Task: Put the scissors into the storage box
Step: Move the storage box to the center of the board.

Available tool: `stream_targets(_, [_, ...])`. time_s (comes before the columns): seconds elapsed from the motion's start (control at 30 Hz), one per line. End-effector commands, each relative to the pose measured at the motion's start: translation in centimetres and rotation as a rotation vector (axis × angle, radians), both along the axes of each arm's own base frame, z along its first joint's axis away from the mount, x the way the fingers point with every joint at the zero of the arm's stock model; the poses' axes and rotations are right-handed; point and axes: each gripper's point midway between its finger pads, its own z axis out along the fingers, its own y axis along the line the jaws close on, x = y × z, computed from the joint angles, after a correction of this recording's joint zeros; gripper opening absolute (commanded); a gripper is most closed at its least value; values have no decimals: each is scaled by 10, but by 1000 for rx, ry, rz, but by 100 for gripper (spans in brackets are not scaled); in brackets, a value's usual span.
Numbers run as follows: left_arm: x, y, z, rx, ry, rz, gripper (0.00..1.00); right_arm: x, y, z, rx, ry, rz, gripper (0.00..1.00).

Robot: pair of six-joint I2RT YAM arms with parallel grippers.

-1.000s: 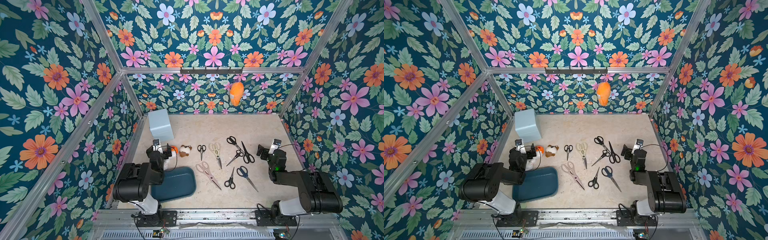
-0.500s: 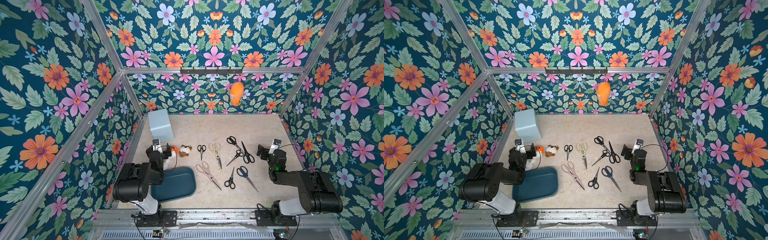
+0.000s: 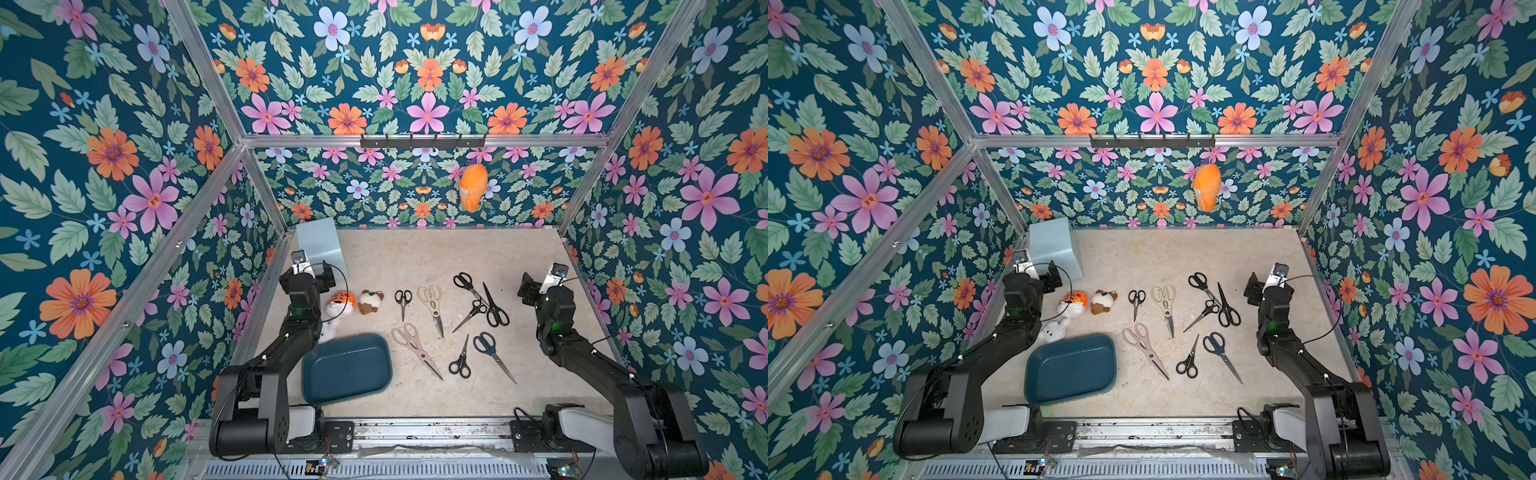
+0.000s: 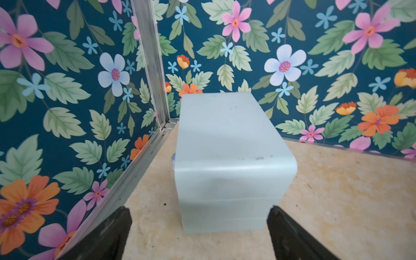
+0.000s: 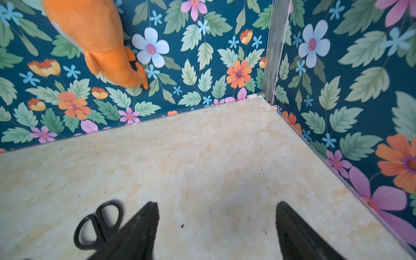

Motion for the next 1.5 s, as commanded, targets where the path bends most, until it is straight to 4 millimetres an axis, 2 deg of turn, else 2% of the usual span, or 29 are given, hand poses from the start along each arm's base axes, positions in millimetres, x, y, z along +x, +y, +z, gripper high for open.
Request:
stream_targets(0.0, [-40,10,-57,-120,361,117,99,-15,7,-23,43,190,-38,76])
stream_targets(0.13, [-76,-10,-76,-316,477,114,99,-18,43,-18,2,303,3,73])
stream_targets(0.23, [-95,-48,-83,-416,506,16,99,-23,71,-22,-4,404,40,71])
stream_targets(0.37, [-115,-112,-84,-468,574,-118,92,-32,107,-35,64,558,101,62])
stream_targets(0.47, [-129,-157,-92,-503,654,-219,86,-40,132,-45,79,635,128,60])
stream_targets(0.57, [-146,-191,-101,-474,749,-268,83,-48,155,-56,41,690,158,59])
stream_targets(0.67, [-164,-214,-108,-418,826,-283,81,-54,166,-65,41,732,165,59])
stream_targets(0.8, [-181,-229,-119,-406,883,-265,77,-58,166,-66,63,735,158,57])
stream_targets(0.93, [-187,-228,-132,-413,912,-208,68,-61,160,-60,52,711,157,56])
stream_targets(1.1, [-183,-232,-139,-414,923,-192,63,-65,153,-60,17,711,157,56])
stream_targets(1.27, [-178,-241,-146,-412,939,-199,61,-67,152,-65,5,726,160,56])
stream_targets(1.47, [-163,-246,-147,-439,923,-212,64,-68,155,-69,8,730,180,56])
